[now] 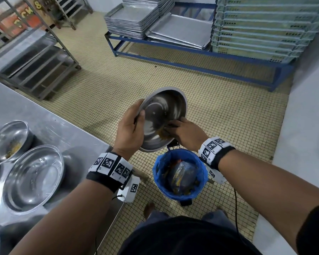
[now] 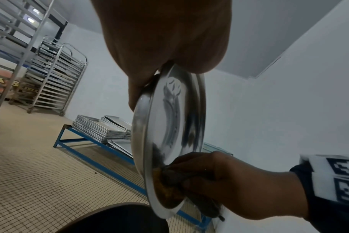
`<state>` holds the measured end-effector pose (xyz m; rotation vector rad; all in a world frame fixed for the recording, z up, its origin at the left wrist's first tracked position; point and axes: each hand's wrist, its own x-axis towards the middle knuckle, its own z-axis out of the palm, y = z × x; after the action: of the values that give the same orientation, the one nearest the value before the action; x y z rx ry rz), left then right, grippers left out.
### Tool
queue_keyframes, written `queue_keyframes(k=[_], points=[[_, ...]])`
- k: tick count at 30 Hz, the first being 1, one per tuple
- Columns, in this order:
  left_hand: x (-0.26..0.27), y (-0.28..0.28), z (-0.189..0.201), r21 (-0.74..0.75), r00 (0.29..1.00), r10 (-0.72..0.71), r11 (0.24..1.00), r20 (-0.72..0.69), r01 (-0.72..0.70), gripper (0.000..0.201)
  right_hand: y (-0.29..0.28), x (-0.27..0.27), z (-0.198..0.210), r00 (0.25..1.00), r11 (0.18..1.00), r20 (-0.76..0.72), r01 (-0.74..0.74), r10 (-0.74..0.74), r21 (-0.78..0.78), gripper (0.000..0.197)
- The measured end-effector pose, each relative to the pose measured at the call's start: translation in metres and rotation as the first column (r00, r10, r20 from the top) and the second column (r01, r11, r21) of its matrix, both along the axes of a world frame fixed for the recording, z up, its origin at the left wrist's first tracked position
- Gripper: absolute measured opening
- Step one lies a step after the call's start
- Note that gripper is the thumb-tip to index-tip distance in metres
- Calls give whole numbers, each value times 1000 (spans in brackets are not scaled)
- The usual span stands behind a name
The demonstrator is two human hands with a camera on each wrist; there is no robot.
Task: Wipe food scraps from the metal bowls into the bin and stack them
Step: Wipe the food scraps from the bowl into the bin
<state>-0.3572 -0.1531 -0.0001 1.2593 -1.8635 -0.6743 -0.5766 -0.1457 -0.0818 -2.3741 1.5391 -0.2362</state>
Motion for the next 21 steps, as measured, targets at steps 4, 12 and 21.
queue_keyframes(k=[4,12,21], points=[[0,-2,-2,-28,1000,-6,1000,-7,6,41,7,-2,-6,1000,1000,13,-15,15,-12,42],[-2,-2,-4,-64,996,-70,995,47,73,38,22,-10,-37,998,999,-45,-38,38,11,48],[-6,-1,-2,-41,997,-76,996,21,77,37,5,-23,22,948,945,229,266,-220,-192,38]])
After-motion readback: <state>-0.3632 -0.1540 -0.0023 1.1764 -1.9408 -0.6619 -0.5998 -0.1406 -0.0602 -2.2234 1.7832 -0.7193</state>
